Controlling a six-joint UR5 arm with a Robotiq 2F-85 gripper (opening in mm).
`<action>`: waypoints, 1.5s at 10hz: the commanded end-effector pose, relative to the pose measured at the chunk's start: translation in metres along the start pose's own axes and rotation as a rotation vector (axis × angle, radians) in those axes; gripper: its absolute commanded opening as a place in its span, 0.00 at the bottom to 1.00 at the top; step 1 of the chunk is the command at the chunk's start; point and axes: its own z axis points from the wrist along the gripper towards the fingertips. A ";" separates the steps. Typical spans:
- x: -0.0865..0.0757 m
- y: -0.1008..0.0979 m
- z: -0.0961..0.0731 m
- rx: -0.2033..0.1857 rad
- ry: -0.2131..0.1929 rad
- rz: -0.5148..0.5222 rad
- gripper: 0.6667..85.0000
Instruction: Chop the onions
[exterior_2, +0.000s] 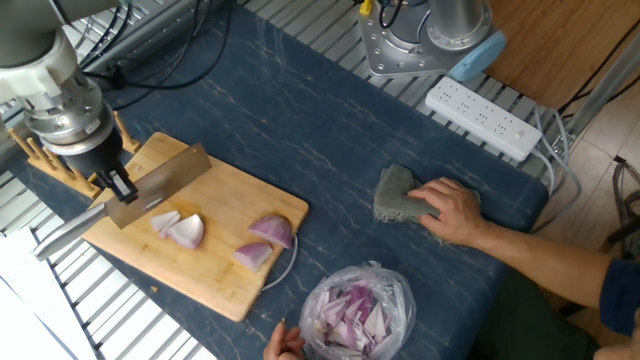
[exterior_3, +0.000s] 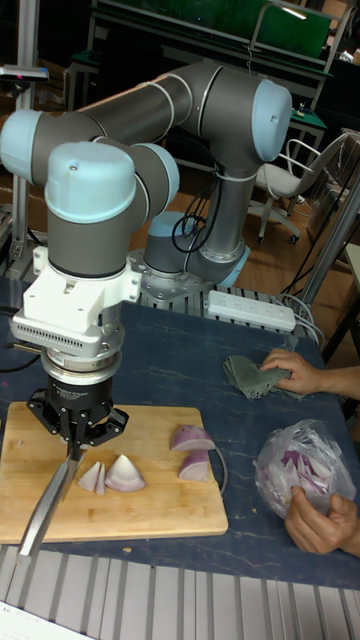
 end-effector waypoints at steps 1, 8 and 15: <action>-0.001 0.015 -0.005 -0.010 0.010 0.081 0.01; -0.002 0.018 0.001 -0.007 -0.010 0.096 0.01; -0.002 0.018 0.006 -0.004 -0.022 0.093 0.01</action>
